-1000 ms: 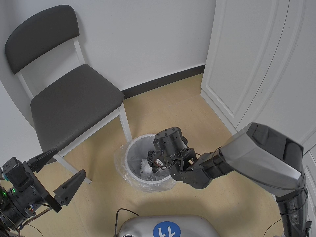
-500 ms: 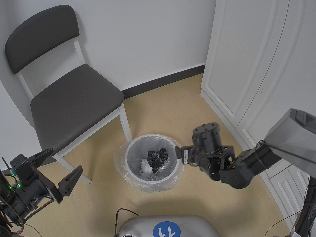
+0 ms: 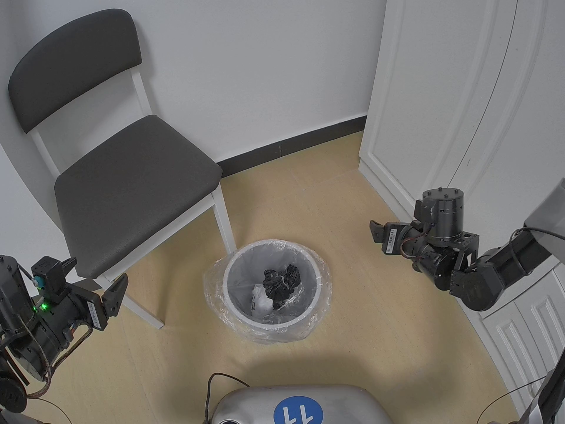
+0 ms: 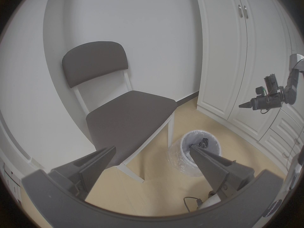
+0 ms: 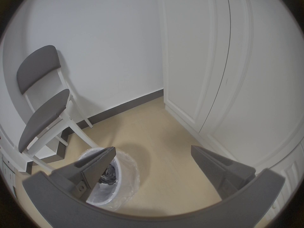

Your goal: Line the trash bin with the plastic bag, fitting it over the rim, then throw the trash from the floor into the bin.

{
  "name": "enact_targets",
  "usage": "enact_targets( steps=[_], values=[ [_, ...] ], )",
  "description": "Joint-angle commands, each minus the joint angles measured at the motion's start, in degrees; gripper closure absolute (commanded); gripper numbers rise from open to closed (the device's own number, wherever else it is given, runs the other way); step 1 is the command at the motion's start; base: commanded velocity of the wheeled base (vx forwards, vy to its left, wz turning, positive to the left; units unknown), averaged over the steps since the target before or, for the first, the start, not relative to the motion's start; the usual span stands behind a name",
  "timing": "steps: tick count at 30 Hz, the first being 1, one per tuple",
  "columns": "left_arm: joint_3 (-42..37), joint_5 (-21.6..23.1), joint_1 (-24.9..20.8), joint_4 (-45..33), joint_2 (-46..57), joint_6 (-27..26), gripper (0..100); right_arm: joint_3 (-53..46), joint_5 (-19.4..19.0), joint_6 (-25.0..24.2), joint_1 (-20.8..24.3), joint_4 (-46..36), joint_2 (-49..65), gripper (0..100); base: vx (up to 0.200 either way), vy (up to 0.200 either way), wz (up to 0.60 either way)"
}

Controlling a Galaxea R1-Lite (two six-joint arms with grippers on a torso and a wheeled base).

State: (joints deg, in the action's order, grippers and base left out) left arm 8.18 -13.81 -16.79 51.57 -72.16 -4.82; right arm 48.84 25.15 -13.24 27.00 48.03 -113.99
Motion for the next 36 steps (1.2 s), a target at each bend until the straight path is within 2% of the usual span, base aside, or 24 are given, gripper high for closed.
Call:
enact_targets(
  steps=[1,5,13,18,25,30,36],
  values=[
    [0.4,-0.1,0.4,0.0,0.1,0.0,0,-2.7,0.3,2.8,-1.6,0.0,5.2,0,0.000,0.000,0.00],
    [0.5,-0.2,0.6,0.0,1.0,0.0,0,-4.5,0.9,5.9,-2.3,0.4,6.8,0,0.000,0.000,0.00],
    [2.2,-0.2,1.7,0.0,4.7,-0.6,0,-7.8,0.9,11.7,-5.1,8.4,10.2,0,0.000,0.000,0.00],
    [2.5,-0.1,2.2,0.0,6.9,-0.7,0,-10.4,0.2,15.2,-9.7,12.0,15.7,0,0.000,0.000,0.00],
    [3.1,0.1,2.3,0.0,9.7,-0.5,0,-11.6,0.1,15.9,-11.4,12.3,20.5,0,0.000,0.000,0.00],
    [0.7,-0.1,2.5,-0.9,16.5,-0.5,0,-14.2,-0.1,16.0,-11.0,12.2,27.9,0,0.000,0.000,0.00],
    [0.3,-0.2,2.5,-0.9,19.9,-0.3,0,-16.8,-2.5,15.9,-10.6,12.3,29.9,0,0.000,0.000,0.00]
  ],
)
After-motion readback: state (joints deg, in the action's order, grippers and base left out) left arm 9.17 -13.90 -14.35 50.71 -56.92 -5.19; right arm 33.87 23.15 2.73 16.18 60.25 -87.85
